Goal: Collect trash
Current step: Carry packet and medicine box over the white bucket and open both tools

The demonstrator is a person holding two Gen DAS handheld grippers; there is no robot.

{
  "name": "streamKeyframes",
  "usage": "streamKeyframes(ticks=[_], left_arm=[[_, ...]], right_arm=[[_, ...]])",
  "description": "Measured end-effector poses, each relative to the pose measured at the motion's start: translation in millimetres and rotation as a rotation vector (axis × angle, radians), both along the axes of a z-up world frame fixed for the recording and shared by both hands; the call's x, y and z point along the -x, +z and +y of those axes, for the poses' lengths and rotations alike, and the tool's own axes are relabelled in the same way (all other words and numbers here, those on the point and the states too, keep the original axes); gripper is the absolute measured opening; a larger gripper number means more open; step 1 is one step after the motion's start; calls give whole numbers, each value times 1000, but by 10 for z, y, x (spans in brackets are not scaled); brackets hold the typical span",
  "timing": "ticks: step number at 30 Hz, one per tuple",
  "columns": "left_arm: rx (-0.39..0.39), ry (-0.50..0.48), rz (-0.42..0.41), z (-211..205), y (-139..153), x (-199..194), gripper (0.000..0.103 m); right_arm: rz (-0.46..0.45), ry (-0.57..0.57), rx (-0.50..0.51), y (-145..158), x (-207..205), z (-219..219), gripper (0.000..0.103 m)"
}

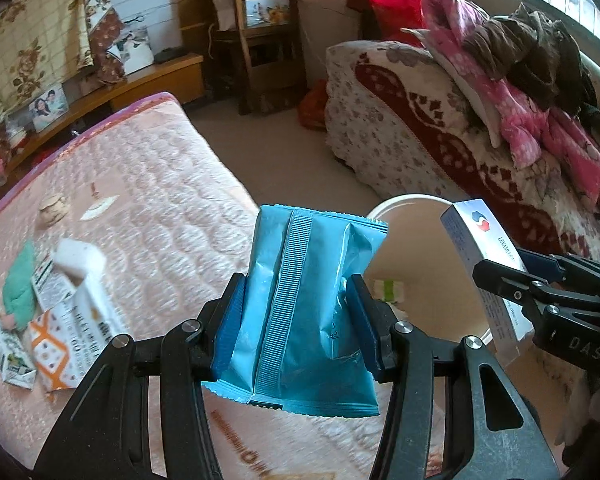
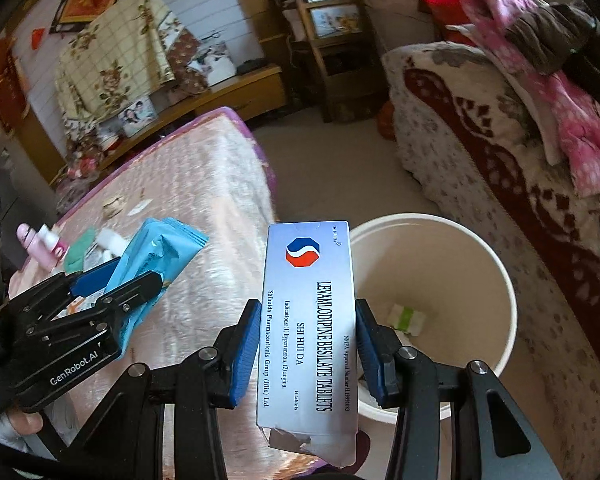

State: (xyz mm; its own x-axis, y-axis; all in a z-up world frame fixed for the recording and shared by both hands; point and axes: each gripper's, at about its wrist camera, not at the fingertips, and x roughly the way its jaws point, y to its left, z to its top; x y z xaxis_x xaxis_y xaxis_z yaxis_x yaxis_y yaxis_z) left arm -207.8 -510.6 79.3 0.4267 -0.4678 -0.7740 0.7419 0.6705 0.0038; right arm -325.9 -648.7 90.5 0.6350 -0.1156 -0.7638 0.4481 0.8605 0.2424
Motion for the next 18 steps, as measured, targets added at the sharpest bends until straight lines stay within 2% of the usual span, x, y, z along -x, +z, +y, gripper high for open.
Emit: streamKeyframes(ticks=[18], left_arm=[[13,-78,92,-549,-281,73,49]], right_arm=[[49,-118,-44,-294,162,-529,44]])
